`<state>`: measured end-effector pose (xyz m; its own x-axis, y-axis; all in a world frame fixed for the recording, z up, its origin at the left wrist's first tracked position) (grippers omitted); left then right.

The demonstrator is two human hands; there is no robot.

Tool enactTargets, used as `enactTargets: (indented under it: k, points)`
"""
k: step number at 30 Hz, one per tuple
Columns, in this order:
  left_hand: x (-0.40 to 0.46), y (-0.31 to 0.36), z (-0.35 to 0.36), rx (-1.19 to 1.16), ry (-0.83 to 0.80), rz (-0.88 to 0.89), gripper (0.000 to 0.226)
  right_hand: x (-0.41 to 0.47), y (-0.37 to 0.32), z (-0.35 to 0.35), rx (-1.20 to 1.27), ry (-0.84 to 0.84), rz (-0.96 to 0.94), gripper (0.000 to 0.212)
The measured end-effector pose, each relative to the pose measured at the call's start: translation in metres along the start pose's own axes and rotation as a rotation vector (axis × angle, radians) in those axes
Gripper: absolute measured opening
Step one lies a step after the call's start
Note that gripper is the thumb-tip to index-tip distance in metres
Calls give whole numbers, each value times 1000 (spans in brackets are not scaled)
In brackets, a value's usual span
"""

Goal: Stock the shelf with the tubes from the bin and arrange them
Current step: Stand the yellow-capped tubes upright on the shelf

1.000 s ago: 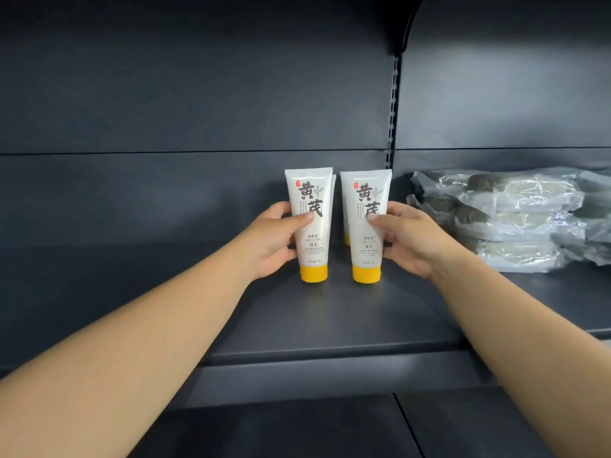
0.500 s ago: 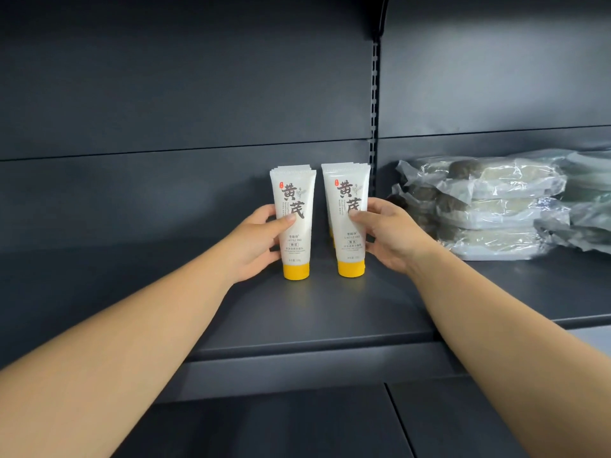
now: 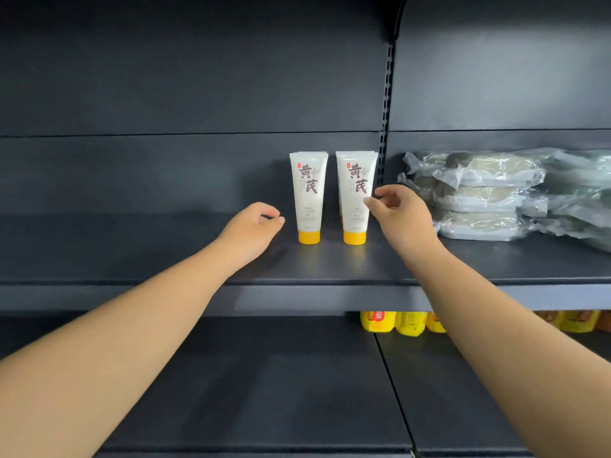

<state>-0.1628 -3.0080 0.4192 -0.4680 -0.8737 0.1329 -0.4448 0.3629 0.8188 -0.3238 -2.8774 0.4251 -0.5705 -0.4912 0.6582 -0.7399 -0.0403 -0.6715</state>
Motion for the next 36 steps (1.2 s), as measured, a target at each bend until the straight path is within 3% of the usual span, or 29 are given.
enactTargets:
  k: [8,16,27,36]
  points:
    - [-127,-39,-86,523,202,406,21,-119,-103,17,-419,-178,-312,28]
    - [-251,-133,-158,669,235,527,27,-271,-191,51,-691,-341,-399,40]
    - [-358,-278,-177,716,102,240,29,-425,-197,104,-629,-665,-260,42]
    - [-423,-416,-158,710,-43,-290,21,-527,-150,158,-489,-956,-27,36]
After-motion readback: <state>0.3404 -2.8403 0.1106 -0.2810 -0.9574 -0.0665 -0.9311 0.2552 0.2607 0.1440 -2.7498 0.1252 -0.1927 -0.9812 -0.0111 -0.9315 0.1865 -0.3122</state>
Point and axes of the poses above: each hand's wrist, its own x-axis towards the middle knuckle, its own z-axis out of the palm, y = z × x, the point moved 1 cm from there along x, towards the middle knuckle, and after that the axes turned 12 degrees about -z, right-handed, at the moved point
